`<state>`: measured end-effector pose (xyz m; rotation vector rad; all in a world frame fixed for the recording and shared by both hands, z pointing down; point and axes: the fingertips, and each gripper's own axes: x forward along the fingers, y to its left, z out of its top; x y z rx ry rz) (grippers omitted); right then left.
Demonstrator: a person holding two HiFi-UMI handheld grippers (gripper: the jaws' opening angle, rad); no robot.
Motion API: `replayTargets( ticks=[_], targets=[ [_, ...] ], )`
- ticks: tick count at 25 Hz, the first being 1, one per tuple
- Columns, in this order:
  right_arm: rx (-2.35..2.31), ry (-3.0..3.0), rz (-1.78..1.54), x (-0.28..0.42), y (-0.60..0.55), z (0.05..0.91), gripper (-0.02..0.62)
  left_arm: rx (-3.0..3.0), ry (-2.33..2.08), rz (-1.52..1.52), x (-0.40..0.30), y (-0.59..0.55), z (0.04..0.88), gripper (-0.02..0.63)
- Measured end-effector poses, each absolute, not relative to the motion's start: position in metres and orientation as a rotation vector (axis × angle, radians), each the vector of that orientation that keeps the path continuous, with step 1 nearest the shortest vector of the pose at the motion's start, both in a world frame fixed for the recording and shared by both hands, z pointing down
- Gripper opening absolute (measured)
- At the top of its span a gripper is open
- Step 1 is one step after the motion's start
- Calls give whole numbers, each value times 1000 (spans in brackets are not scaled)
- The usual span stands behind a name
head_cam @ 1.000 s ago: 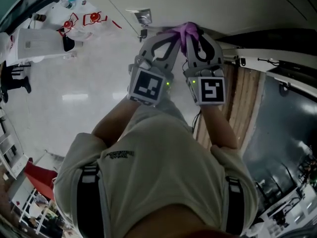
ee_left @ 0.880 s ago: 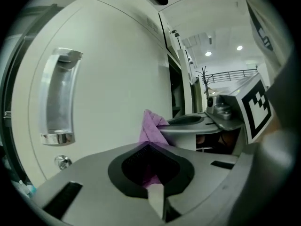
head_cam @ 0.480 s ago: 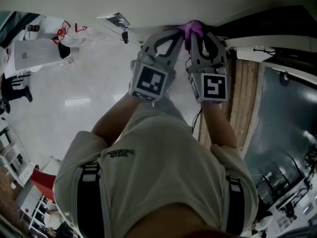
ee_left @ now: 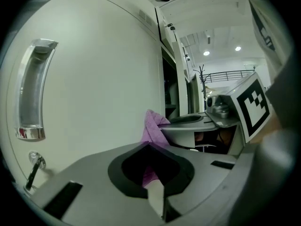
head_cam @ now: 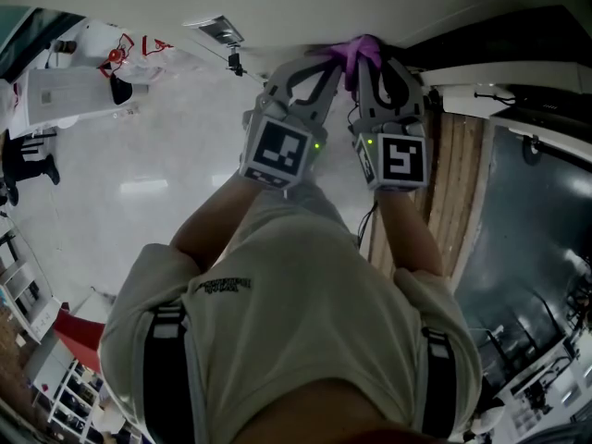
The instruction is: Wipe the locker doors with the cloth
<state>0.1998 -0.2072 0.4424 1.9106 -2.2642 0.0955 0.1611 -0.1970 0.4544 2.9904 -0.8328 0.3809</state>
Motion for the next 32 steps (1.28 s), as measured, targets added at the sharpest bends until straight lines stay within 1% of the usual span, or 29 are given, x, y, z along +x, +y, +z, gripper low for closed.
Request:
replayTargets(
  ticks=[10,19,32],
  targets=[
    [1912,-2291,97,196,-201,434,48,2981,-879,371,148,-195,443,0],
    [1932,-2336,-3,188,-197,393,48,3014,-936,307,130,-194,408,0],
    [1943,-2472,-256,160,-180,288,46,3094,-1067,73,83,-180,299,0]
  ],
)
